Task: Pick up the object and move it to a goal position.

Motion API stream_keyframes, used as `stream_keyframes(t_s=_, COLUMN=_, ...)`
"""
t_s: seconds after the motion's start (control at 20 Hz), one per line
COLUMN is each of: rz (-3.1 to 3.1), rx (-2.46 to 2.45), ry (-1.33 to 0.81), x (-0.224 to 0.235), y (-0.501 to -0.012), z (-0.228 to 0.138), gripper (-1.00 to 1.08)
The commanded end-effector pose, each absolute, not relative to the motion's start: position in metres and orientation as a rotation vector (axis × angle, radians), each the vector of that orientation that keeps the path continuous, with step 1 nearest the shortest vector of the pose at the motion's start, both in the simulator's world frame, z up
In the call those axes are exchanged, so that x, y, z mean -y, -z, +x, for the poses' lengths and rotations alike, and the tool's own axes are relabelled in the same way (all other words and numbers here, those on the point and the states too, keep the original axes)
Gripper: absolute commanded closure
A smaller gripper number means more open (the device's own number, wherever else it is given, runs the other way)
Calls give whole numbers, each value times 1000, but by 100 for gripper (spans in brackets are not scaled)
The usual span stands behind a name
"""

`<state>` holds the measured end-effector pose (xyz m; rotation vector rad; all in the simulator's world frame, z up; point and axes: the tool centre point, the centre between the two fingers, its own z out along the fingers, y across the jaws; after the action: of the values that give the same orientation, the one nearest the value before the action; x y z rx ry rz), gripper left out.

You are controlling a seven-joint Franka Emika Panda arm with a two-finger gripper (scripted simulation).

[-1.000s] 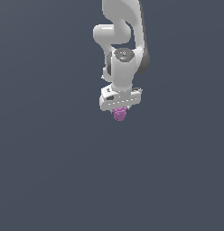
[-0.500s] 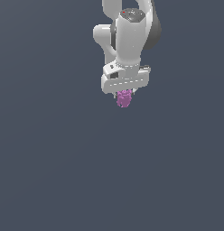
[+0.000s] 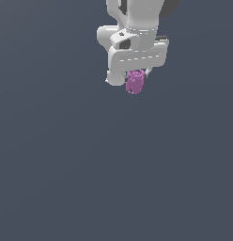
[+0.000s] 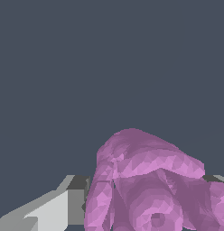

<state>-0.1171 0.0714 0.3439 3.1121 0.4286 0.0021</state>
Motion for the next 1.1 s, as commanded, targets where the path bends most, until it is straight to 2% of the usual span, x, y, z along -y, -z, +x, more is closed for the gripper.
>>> stream_keyframes(t_s=0.0, rz=3112, rx=-428, ry=-1, x=-75, y=-369, z=-119, gripper=108)
stream_keyframes(t_s=0.55, rz=3112, rx=-428, ry=0, x=-90, y=-469, z=-123, gripper=108)
stream_keyframes(t_s=1.05, rz=3112, rx=-427, ry=0, x=-97, y=-512, z=-122, gripper=108)
